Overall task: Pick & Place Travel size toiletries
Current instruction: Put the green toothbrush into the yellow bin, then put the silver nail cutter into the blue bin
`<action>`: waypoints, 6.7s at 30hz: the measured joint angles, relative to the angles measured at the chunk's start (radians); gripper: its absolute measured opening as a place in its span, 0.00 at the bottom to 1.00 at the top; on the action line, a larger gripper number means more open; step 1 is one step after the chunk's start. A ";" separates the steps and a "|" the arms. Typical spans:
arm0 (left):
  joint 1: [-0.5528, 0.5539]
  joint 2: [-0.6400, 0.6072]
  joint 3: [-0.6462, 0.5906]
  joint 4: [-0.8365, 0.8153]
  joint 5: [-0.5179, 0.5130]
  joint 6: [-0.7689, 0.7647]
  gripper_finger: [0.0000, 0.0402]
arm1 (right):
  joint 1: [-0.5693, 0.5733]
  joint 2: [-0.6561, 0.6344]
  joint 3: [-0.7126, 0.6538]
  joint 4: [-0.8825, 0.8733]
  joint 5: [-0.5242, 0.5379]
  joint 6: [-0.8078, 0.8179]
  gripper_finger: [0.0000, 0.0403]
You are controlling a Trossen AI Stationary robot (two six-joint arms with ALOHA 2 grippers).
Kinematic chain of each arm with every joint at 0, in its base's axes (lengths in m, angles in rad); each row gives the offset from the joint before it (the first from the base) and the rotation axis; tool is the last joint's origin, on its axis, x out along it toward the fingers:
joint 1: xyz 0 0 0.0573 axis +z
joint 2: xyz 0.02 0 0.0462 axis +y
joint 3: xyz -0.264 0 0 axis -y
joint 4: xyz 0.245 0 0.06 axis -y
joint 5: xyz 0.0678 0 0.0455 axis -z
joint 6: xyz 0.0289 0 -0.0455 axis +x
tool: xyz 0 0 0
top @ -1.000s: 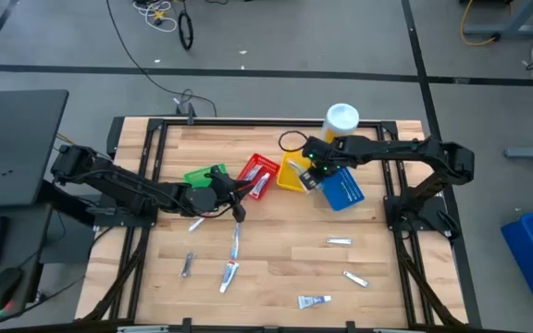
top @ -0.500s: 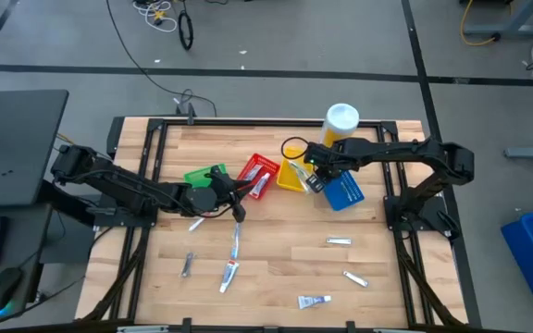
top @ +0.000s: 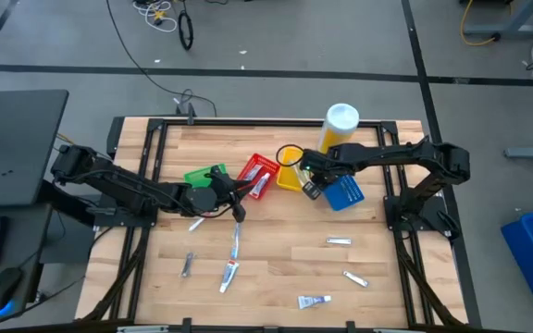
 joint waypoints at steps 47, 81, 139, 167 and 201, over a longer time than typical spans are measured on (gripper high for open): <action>0.000 0.000 0.000 -0.008 0.122 -0.052 0.20 | 0.585 -0.165 -0.120 -0.136 -0.224 0.082 0.36; 0.000 0.000 0.000 -0.007 0.180 -0.049 0.20 | 0.650 -0.167 -0.466 0.270 -0.146 0.053 0.16; 0.000 0.000 0.000 -0.007 0.166 -0.052 0.20 | 0.130 -0.165 -0.166 -0.169 0.168 0.101 0.41; 0.000 0.000 0.000 -0.007 0.184 -0.052 0.20 | 0.784 -0.166 -0.019 -0.150 -0.112 0.203 0.31; 0.000 0.000 0.000 -0.007 0.241 -0.045 0.20 | 1.057 -0.038 -0.329 0.303 -0.286 0.662 0.47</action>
